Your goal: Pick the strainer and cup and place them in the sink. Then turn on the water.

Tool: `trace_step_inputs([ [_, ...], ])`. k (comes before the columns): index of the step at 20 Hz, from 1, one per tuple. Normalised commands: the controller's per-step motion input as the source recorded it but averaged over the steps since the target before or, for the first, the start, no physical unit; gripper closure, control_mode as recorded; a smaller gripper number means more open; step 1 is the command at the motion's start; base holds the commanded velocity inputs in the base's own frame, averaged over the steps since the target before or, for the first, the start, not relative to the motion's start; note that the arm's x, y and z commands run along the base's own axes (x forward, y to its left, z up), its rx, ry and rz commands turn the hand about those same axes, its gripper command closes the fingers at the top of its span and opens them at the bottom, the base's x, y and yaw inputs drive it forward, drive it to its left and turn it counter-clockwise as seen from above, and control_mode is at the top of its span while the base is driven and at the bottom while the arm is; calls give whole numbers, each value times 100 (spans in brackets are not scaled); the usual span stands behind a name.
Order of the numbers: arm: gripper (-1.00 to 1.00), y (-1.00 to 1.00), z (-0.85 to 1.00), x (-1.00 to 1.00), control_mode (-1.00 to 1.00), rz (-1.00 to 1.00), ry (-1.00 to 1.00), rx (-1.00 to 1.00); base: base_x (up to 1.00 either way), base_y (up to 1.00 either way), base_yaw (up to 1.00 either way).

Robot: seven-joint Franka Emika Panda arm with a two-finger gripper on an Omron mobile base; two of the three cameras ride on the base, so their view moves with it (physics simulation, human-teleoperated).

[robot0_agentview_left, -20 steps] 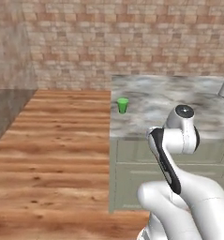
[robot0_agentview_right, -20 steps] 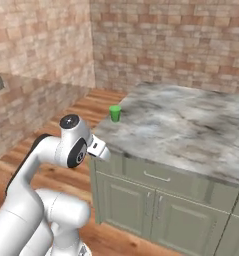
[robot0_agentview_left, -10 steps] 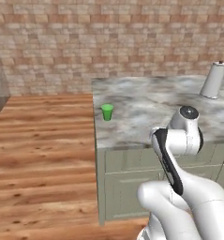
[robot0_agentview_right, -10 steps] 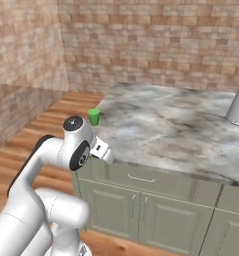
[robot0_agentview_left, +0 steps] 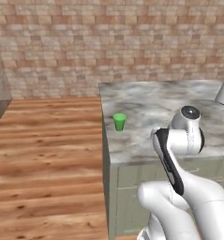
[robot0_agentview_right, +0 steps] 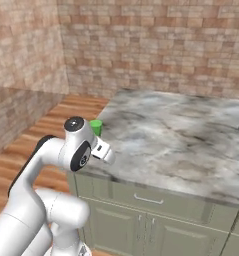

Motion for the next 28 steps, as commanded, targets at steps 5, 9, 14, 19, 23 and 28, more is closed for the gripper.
trace_step_inputs([
  [5, -100, 0, 0, 0, 100, 0, 0, 0, 57, 39, 4],
  [9, -100, 0, 0, 0, 100, 0, 0, 0, 62, 34, 2],
  [14, -100, 0, 0, 0, 100, 0, 0, 0, 38, 10, 0],
  [19, -100, 0, 0, 0, 100, 0, 0, 0, 4, 0, 0],
  [23, -100, 0, 0, 0, -100, 0, 0, 0, 0, 0, 0],
  [28, -100, 2, 15, 0, -100, 0, 6, 0, 0, 0, 0],
])
